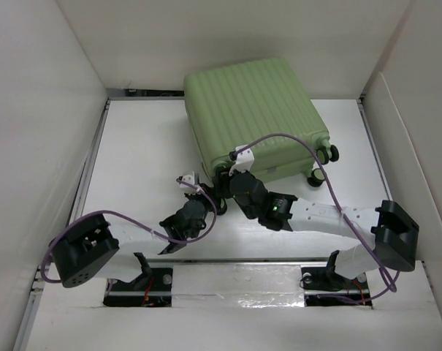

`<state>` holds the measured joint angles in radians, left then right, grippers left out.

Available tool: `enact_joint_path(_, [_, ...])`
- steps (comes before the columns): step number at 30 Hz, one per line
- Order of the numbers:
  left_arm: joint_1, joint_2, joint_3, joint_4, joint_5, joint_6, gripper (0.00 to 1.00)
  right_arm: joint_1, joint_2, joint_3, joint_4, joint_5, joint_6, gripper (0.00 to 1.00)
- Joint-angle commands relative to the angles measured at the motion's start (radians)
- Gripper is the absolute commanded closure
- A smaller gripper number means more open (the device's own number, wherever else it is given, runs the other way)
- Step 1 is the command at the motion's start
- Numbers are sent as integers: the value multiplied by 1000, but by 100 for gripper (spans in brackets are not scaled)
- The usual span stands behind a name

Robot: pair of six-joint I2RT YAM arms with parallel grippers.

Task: Pack the luggage

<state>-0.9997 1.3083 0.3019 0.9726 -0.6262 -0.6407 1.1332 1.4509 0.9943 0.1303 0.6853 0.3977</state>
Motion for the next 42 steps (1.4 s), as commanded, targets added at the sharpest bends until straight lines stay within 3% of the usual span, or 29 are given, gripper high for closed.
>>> enact_joint_path(1, [62,-72,2,-200,-168,1,100,-24,-106,-43,-26,19,-46,100])
enact_joint_path(10, [141,-242,19,-572,-216,-30,100,-35,-179,-77,-38,-46,-89,100])
enact_joint_path(15, [223,-290,49,-635,-187,-31,100,-26,-236,-140,-14,-76,-94,100])
enact_joint_path(21, [346,-284,91,-537,-64,7,100,5,-248,-168,31,-147,-103,100])
enact_joint_path(24, [334,-309,105,-520,49,7,100,25,-219,-151,26,-139,-102,100])
enact_joint_path(26, [299,-345,66,-401,228,77,100,25,-213,-138,23,-147,-99,100])
enact_joint_path(28, [251,-386,33,-379,317,136,100,25,-215,-131,25,-145,-109,100])
enact_joint_path(29, [240,-411,23,-391,359,139,98,25,-213,-125,22,-144,-115,100])
enact_joint_path(30, [231,-425,-6,-400,365,135,89,25,-213,-123,22,-141,-117,100])
enact_joint_path(33, [231,-461,-59,-377,422,131,83,16,-221,-128,26,-142,-114,100])
enact_joint_path(35, [231,-465,-90,-364,466,142,74,5,-227,-135,37,-159,-109,100])
enact_joint_path(37, [231,-451,-107,-321,502,170,64,-4,-230,-143,45,-176,-106,100])
enact_joint_path(42, [231,-348,-107,-217,549,231,51,-13,-233,-143,48,-187,-108,100])
